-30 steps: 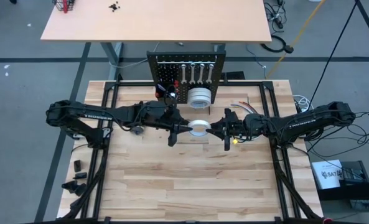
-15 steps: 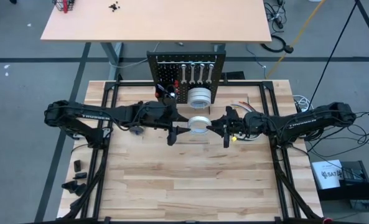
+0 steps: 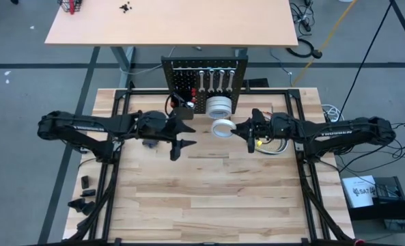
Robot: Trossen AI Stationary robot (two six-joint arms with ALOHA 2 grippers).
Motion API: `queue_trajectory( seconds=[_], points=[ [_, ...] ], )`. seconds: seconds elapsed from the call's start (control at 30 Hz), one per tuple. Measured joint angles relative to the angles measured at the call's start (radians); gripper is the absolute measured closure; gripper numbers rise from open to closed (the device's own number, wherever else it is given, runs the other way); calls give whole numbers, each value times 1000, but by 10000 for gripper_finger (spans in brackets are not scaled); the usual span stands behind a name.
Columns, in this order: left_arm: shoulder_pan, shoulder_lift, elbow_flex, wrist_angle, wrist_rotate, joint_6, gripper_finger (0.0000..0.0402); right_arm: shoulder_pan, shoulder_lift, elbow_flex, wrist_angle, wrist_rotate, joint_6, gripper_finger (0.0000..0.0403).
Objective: Hang tools onto peg board
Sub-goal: Hang the white tape on the peg board
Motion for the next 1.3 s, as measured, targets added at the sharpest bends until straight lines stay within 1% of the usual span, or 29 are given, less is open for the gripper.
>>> queue_trajectory(
  seconds=[0.1,0.27,0.37,0.43,0.5,0.73,0.83,0.9,1.03,1.13,1.3],
  points=[
    [-37,-14,0,2,-14,0,190,-32,1,0,-6,-52,-13,332],
    [-99,-16,0,-39,-160,-2,190,-79,1,0,-11,-77,-83,332],
    [-125,-16,0,-52,-210,-9,190,-107,8,0,-17,-92,-103,332],
    [-136,-16,0,-50,-223,-21,190,-131,17,0,-17,-145,-108,332],
    [-143,-16,0,-54,-231,-38,190,-148,32,0,-15,-171,-108,332],
    [-157,-16,-14,-45,-259,-63,190,-187,86,0,32,-184,-125,332],
    [-157,-13,-16,-47,-259,-86,190,-201,109,0,62,-229,-127,332],
    [-157,-10,-16,-48,-259,-87,190,-204,127,0,76,-236,-127,332],
    [-157,-9,-16,-49,-259,-88,190,-219,171,0,88,-212,-123,332],
    [-157,-9,-16,-49,-259,-89,190,-222,193,0,89,-156,-100,332],
    [-157,-9,-16,-49,-259,-89,190,-225,217,0,91,-121,-83,332]
  ],
)
